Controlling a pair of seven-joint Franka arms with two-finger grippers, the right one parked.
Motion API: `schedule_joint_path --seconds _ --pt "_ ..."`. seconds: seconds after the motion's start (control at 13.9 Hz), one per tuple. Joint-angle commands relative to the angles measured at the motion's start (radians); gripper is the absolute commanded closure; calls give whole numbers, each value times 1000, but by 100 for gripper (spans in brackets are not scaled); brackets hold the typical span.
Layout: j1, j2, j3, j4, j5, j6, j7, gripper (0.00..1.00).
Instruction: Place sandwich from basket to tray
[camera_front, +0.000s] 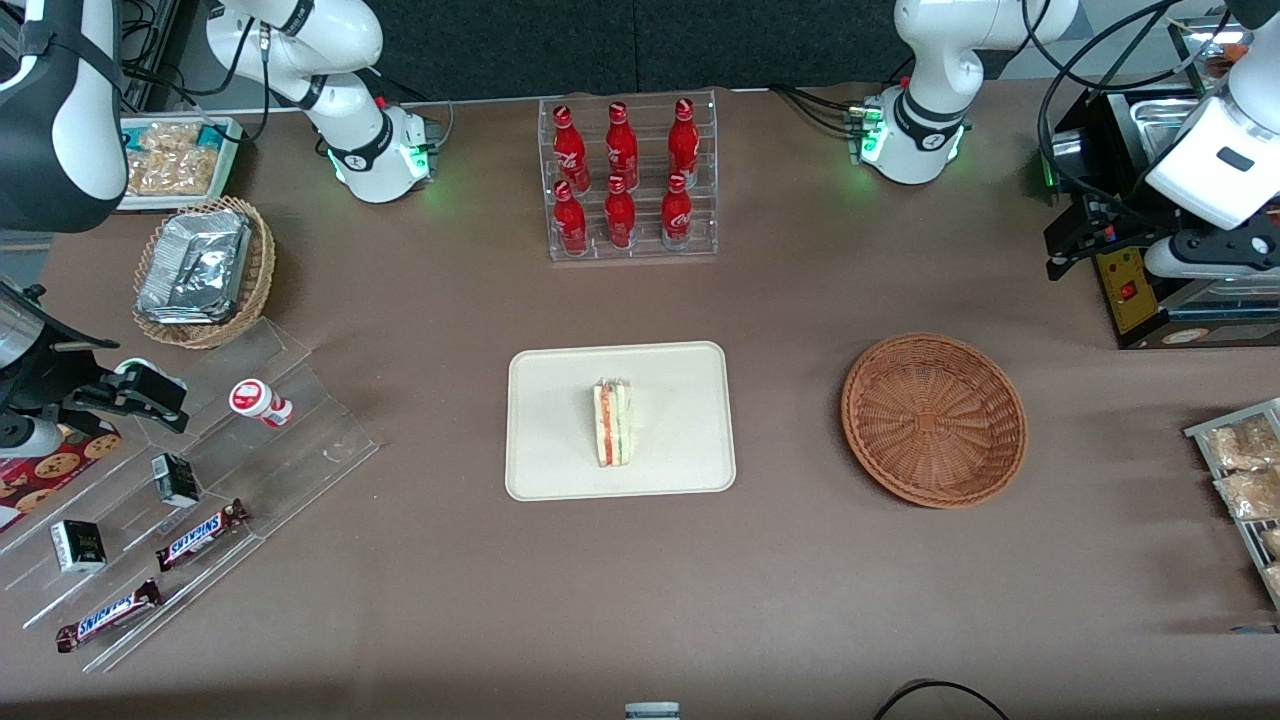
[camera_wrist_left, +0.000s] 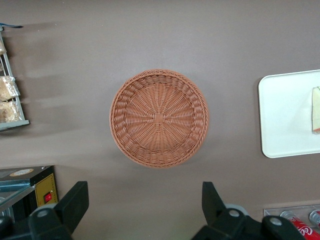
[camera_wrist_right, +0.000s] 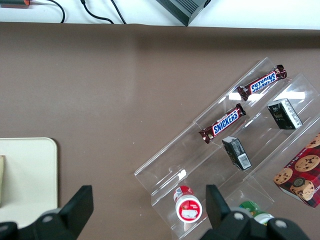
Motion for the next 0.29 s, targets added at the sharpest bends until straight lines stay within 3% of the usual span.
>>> schedule_joint_path --seconds 0.0,0.22 --pt "-21 3 20 33 17 -42 8 0" --pt "-21 11 42 50 16 -58 10 0"
